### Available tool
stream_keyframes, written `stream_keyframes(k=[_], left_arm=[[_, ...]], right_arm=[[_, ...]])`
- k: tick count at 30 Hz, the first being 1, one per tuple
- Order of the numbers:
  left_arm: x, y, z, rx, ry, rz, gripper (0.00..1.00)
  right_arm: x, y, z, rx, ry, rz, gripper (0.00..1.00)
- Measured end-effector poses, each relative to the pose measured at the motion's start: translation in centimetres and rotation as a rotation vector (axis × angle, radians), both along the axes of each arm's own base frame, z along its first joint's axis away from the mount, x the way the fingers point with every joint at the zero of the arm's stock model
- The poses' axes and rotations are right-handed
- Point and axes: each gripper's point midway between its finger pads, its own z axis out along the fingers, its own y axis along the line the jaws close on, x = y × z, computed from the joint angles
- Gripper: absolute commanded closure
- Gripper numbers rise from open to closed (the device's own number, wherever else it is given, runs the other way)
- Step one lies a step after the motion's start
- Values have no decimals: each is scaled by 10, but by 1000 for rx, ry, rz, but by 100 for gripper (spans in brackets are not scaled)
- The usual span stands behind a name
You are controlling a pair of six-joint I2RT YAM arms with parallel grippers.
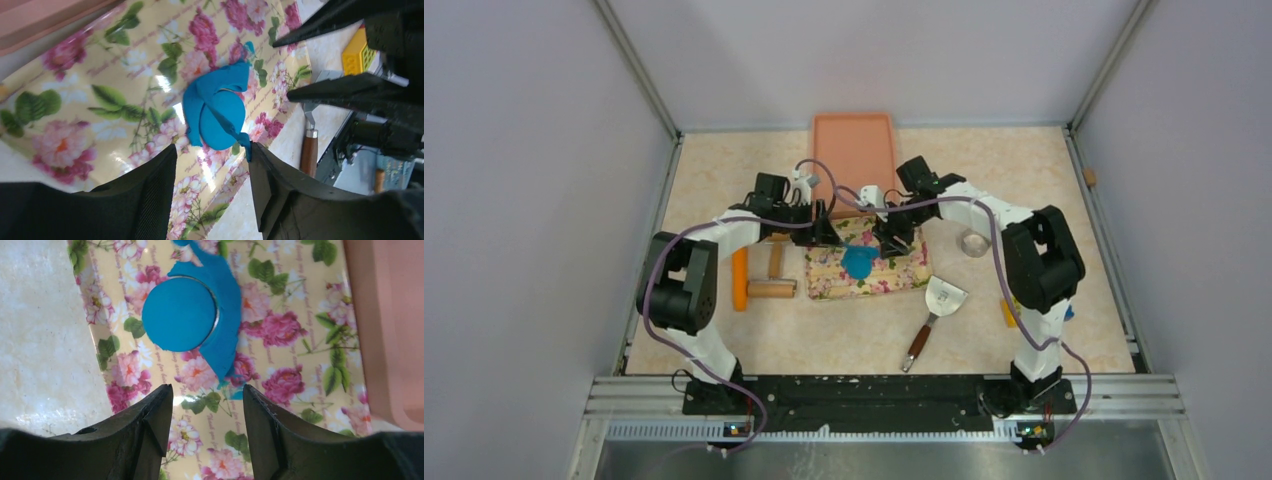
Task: Roll out the dumpling wrappers from the dough
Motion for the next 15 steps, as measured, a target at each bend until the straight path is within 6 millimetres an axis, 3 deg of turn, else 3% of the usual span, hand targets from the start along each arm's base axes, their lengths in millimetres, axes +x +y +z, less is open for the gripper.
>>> stream_keyframes(k=[6, 9, 15], left_arm=[[8, 30, -3, -40, 80, 119, 37], [10, 40, 1, -74, 104, 142, 30], [-13, 38, -3, -143, 194, 130, 29]], right_arm=[[-18, 5, -21, -35, -71, 147, 46], [-24, 4, -30, -60, -99, 201, 48], [-11, 6, -33, -80, -187, 221, 51]])
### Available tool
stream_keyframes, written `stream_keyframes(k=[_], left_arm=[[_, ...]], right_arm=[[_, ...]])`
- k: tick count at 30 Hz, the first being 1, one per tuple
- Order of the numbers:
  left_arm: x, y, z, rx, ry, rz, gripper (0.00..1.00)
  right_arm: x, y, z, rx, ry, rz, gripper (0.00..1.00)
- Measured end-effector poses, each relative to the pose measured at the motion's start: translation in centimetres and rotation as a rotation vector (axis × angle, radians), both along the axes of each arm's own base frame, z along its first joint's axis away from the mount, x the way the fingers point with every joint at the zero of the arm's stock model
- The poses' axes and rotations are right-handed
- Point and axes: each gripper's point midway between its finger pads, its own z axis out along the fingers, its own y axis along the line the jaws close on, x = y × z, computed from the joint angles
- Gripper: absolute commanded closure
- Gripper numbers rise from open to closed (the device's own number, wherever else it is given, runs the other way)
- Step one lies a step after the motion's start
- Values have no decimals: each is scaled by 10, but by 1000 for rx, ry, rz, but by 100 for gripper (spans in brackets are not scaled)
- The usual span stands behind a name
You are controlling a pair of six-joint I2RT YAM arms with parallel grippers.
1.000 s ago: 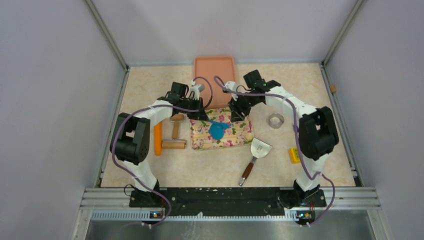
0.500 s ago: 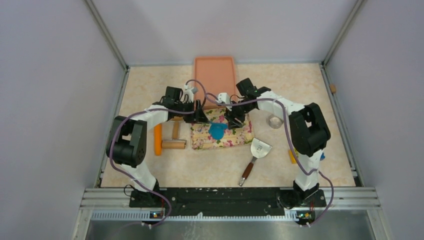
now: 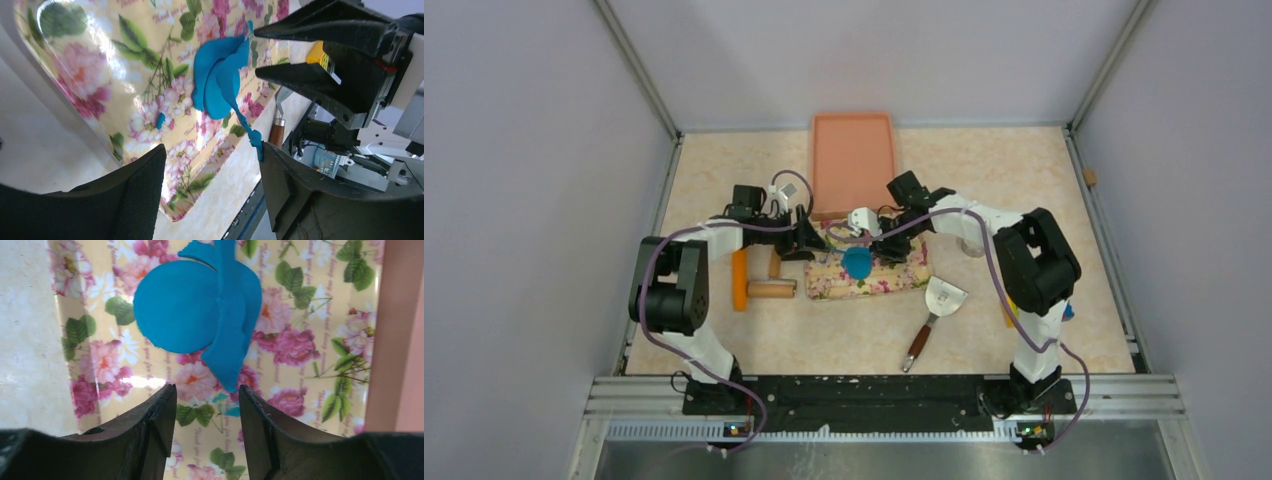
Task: Roll out the dumpling wrappers from the dough
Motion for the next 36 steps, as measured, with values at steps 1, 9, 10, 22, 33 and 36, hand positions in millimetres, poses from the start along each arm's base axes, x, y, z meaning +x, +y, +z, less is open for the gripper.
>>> stream_keyframes(k=[1, 9, 10, 22, 33, 36], left_arm=[[-2, 0, 0, -3, 6, -1, 29], [-5, -3, 3, -24, 19, 1, 29], [-5, -3, 3, -24, 19, 3, 29], [2, 3, -2, 6, 45, 63, 29], [9, 5, 2, 11, 30, 75, 29], [10, 5, 3, 11, 27, 76, 29]], right_arm=[[3, 0, 0, 0, -14, -2, 52], [17, 1, -1, -9, -86, 1, 53], [17, 1, -2, -12, -86, 5, 53], [10, 18, -9, -3, -101, 66, 66], [16, 22, -9, -6, -108, 46, 86], [18, 23, -8, -8, -112, 28, 86]])
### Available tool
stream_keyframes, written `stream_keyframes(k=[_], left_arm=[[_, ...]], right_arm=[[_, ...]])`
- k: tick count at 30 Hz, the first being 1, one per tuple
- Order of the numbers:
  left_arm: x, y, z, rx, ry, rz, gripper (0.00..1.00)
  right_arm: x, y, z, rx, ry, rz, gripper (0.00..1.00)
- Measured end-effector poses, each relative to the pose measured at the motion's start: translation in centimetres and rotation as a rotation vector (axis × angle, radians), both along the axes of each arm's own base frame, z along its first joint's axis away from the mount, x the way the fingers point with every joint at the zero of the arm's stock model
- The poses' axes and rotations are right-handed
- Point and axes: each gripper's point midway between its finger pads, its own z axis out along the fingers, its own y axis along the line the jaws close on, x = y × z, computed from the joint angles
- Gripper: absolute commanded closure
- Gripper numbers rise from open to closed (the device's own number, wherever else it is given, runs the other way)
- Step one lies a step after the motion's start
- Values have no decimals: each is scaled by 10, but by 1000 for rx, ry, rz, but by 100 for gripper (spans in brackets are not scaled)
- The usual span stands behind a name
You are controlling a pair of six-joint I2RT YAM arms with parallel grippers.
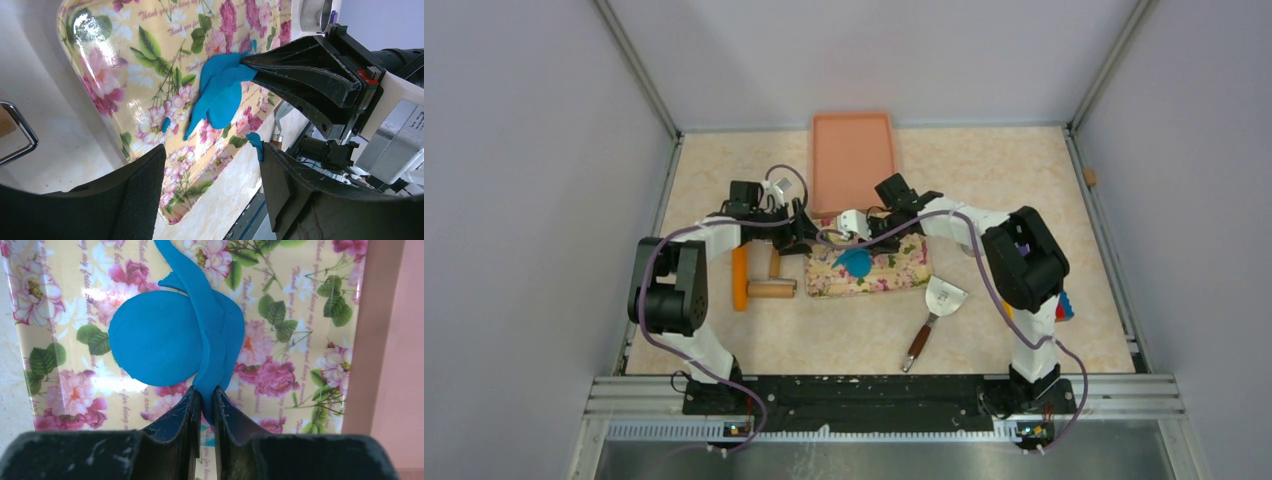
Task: Roll out the dumpling wrappers from the dough
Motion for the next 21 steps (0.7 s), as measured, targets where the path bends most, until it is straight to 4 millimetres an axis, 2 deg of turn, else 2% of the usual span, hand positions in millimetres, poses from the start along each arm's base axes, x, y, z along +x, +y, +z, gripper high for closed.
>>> stream_keyframes(k=[5, 9, 14, 21], left_arm=[[6, 3, 4, -1, -14, 10, 28], [8, 7, 4, -1, -16, 23, 28], [13, 16, 4, 13, -18, 54, 28], [25, 44, 16, 35, -57, 141, 28]], right_arm=[[8, 7, 11, 22, -12, -37, 87], [15, 22, 24, 61, -42, -52, 87], [7, 44, 38, 105, -61, -39, 87], [-9, 74, 61, 164, -69, -15, 87]])
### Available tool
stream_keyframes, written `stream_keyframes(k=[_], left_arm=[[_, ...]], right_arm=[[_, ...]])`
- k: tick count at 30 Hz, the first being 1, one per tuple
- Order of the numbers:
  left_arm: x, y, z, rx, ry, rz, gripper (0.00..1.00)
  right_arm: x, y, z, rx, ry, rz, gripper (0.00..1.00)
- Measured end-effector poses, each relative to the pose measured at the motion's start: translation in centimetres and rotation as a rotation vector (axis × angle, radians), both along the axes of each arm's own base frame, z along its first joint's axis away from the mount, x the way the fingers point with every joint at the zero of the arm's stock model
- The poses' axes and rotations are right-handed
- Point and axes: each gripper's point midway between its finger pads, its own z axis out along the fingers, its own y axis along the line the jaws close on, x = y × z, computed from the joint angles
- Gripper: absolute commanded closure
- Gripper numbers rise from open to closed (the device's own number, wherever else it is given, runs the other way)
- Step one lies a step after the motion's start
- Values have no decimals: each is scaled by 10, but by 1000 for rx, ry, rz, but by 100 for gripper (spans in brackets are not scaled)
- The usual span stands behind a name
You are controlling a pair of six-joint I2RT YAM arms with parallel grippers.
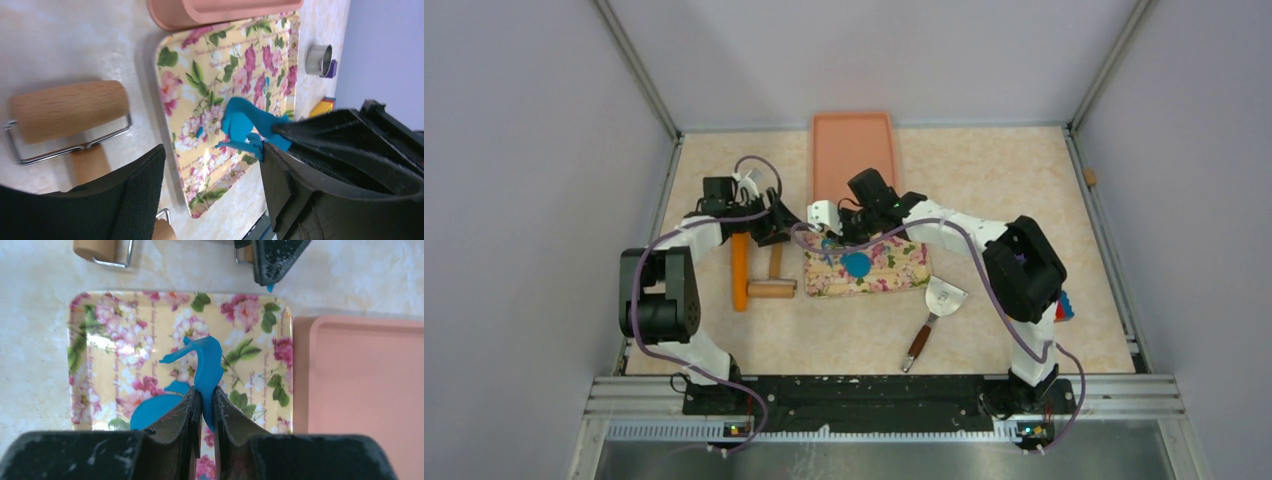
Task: Roll out the dumpling wrappers from the dough
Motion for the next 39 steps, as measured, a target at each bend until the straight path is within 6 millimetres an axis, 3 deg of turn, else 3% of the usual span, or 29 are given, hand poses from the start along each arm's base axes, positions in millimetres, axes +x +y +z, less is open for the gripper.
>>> stream_keyframes(k=[6, 11, 14, 21, 25, 29, 33, 36, 39], left_arm=[[9, 27, 3, 8, -12, 78, 28], [12, 36, 4, 8, -12, 103, 28], [12, 38, 7, 8, -22, 108, 28], [12, 38, 16, 8, -44, 107, 28], [10, 38, 20, 8, -52, 104, 27], [9, 38, 24, 11, -62, 101, 27], [8, 38, 25, 14, -70, 98, 27], [7, 38, 26, 16, -71, 96, 27], [7, 38, 27, 18, -78, 93, 27]], right_arm=[[-21, 25, 25, 54, -9, 44, 87], [-42, 36, 50, 101, 3, 60, 87], [-43, 36, 66, 121, 1, 40, 87], [-33, 16, 104, 155, -52, -47, 88], [-15, -14, 116, 166, -46, -150, 88], [14, -56, 107, 140, -24, -281, 87], [29, -96, 76, 73, 17, -391, 87], [26, -110, 55, 16, 47, -425, 86], [29, -117, 38, -32, 61, -453, 75]])
